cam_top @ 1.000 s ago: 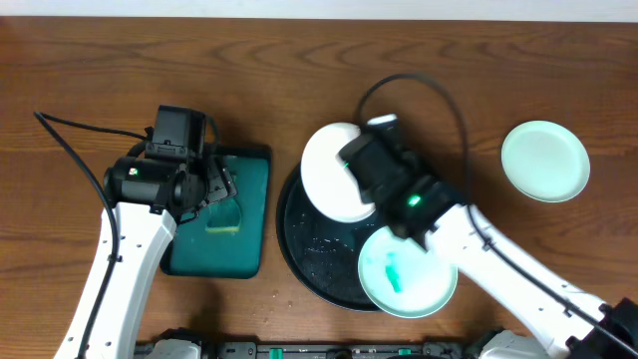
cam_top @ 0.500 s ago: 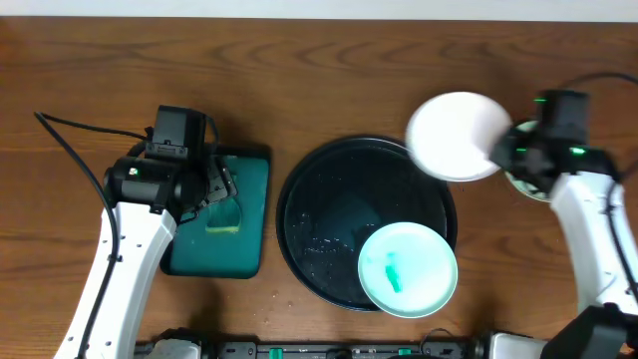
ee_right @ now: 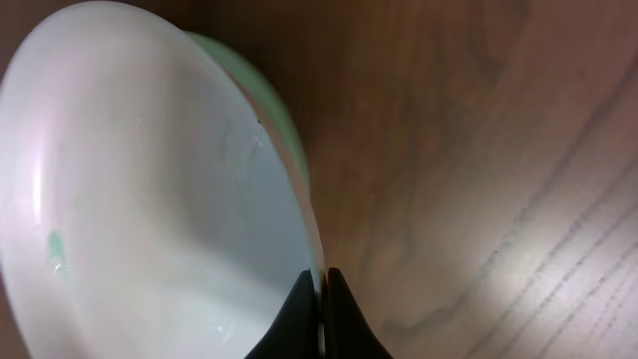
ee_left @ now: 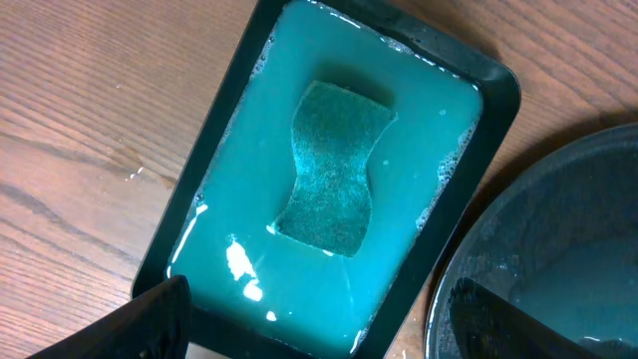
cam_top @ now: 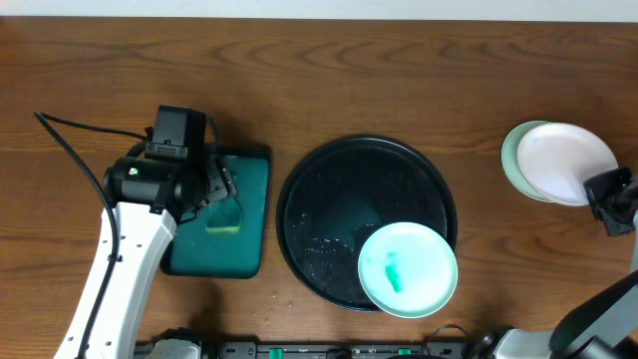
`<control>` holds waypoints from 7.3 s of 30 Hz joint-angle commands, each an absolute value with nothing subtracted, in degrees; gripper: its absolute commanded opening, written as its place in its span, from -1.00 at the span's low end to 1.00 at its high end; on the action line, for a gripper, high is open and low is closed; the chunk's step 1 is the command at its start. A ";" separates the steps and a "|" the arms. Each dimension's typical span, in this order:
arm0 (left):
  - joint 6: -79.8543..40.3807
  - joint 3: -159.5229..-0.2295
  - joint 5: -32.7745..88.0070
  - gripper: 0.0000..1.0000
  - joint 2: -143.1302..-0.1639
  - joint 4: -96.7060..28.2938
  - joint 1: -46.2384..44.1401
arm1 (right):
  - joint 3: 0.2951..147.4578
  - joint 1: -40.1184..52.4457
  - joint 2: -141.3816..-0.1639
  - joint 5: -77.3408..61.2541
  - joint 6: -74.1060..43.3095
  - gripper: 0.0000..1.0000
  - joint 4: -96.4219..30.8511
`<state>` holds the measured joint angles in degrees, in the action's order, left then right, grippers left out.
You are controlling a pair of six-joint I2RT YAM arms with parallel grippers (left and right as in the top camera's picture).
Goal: Clean dirty plates on tray and stack at the side
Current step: 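Open the right gripper and withdraw it from the stacked plates, then move the right gripper to the last white plate and drag it to tray center, then grasp the green sponge in the water tray with the left gripper and lift it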
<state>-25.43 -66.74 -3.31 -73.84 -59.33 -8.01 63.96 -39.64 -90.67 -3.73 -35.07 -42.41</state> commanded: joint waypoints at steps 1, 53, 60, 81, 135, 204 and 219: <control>-25.12 -67.72 -3.42 0.65 -74.13 -59.27 -7.90 | 63.77 -40.10 -93.69 -4.86 -36.82 -0.97 -41.45; -25.10 -67.72 -3.42 0.66 -74.13 -59.42 -7.90 | 72.01 -8.03 -87.11 -30.68 -20.18 0.94 -63.13; -25.08 -67.72 -3.42 0.67 -74.13 -59.55 -7.90 | 71.64 1.04 -85.86 -7.94 -33.04 0.97 -75.88; -25.06 -67.72 -3.44 0.67 -74.13 -59.94 -7.90 | 51.48 18.90 -82.91 -5.80 -54.08 0.75 -74.59; -23.51 -67.72 -1.48 0.43 -96.57 -57.12 -7.90 | 37.19 14.24 -82.91 -6.28 -38.63 -0.98 -25.65; -22.55 -55.18 -1.65 0.00 -94.52 -39.20 -6.17 | 37.19 14.20 -94.52 -13.85 -38.96 -0.97 -17.52; -20.36 -51.64 4.32 -0.11 -94.65 -30.89 -4.82 | 37.19 14.20 -94.52 -14.52 -39.81 -0.98 -17.80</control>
